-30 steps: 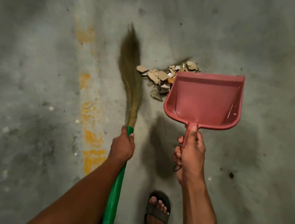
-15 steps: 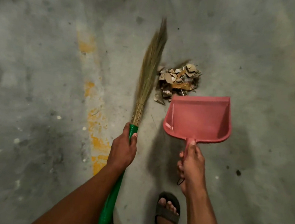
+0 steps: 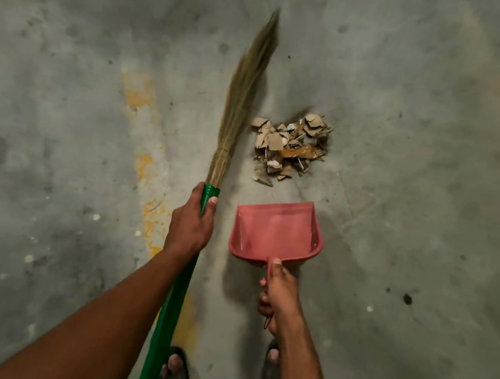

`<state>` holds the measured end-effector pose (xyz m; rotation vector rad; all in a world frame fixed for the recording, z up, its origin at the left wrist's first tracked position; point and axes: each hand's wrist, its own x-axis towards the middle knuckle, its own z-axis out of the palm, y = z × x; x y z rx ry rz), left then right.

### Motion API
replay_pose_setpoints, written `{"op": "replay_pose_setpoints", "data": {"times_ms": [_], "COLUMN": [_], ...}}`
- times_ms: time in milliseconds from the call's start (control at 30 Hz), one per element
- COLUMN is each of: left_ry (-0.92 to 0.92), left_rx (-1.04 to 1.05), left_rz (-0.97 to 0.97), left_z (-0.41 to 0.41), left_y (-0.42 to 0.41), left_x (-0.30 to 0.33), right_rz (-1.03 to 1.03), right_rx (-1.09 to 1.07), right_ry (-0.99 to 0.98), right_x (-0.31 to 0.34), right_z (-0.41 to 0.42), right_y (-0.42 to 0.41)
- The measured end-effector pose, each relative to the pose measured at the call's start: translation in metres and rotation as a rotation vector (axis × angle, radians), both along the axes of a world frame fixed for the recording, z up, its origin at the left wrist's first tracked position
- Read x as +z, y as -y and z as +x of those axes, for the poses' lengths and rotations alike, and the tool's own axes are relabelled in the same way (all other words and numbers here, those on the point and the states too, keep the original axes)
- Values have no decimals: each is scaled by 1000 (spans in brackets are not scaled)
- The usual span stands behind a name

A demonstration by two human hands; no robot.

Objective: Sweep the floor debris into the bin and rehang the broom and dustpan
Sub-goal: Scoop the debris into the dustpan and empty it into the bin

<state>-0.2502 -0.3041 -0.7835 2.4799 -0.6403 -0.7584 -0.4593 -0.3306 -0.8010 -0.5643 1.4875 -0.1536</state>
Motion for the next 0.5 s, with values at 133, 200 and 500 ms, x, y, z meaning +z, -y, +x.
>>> {"op": "replay_pose_setpoints", "data": {"times_ms": [133,200,500], "left_ry": [10,8,29], "left_rx": [-16,-13,-86], "left_rz": [15,26,78], "left_z": [19,29,65], "left_y": [19,25,62], "left_x": [1,1,-25], "right_rz": [92,114,119], "right_rx": [7,1,-101], "right_ry": [-4,-9,-28], "right_x": [-20,-28,-54], "right_z": [14,22,71], "right_y": [2,5,25]}}
